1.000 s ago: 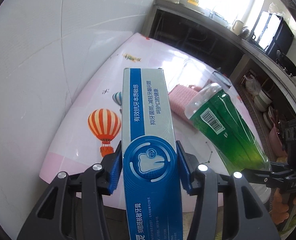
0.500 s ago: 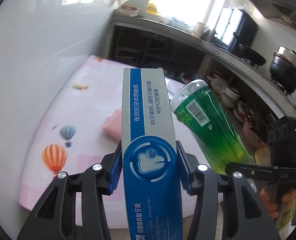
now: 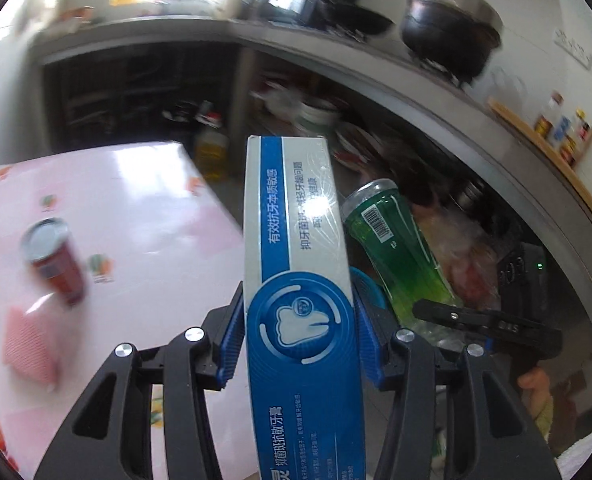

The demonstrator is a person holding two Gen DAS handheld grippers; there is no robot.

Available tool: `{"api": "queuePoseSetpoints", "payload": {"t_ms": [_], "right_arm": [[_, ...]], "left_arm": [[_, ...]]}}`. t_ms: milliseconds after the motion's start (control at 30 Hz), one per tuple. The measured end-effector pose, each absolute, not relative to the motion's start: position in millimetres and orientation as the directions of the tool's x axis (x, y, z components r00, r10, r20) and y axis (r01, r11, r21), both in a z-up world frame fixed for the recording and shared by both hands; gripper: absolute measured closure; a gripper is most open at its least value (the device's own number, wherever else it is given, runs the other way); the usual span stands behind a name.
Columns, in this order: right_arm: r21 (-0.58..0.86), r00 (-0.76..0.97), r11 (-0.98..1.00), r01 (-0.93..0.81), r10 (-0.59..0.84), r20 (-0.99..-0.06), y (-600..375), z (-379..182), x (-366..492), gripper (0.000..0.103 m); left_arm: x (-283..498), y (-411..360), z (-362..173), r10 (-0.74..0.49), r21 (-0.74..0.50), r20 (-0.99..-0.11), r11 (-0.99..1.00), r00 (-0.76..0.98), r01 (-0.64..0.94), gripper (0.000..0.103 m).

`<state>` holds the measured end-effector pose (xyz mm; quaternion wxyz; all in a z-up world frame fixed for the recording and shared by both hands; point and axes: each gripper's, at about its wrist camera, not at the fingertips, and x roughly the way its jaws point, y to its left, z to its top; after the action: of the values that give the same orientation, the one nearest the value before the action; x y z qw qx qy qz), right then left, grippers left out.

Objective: Collect trash
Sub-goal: 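Carry the bottle and toothpaste box to the blue basket and open both tools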

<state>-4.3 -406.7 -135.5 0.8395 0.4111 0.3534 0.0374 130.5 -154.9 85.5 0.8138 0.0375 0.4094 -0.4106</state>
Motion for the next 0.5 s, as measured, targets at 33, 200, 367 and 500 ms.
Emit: {"api": "queuePoseSetpoints", "payload": {"t_ms": [33, 200, 367, 500], "right_arm": [[0.719, 0.752, 0.638, 0.273, 0.324, -0.574, -424.8, -146.9, -14.2, 0.035], [0.734, 0.741, 0.524, 0.432, 0.258, -0.62, -482.3, -206.5, -42.4, 0.035], [0.751, 0.711, 0.39, 0.532, 0.276, -0.647, -505.2, -270.9, -41.6, 0.035], [0.751, 0.688, 0.296, 0.59, 0.303, -0.66, -526.4, -318.5, -30.6, 0.035]], "left_arm": [[131.0, -171.5, 81.9, -0.641, -0.283, -0.709, 0.641, 0.294, 0.714, 0.055], [147.0, -273.7, 37.6, -0.586, -0.353, -0.808, 0.562, 0.06, 0.748, 0.055], [169.3, -361.5, -14.7, -0.466, -0.375, -0.88, 0.564, -0.09, 0.736, 0.055], [178.9, -418.9, -65.7, -0.349, -0.369, -0.918, 0.582, -0.187, 0.725, 0.055]]}}
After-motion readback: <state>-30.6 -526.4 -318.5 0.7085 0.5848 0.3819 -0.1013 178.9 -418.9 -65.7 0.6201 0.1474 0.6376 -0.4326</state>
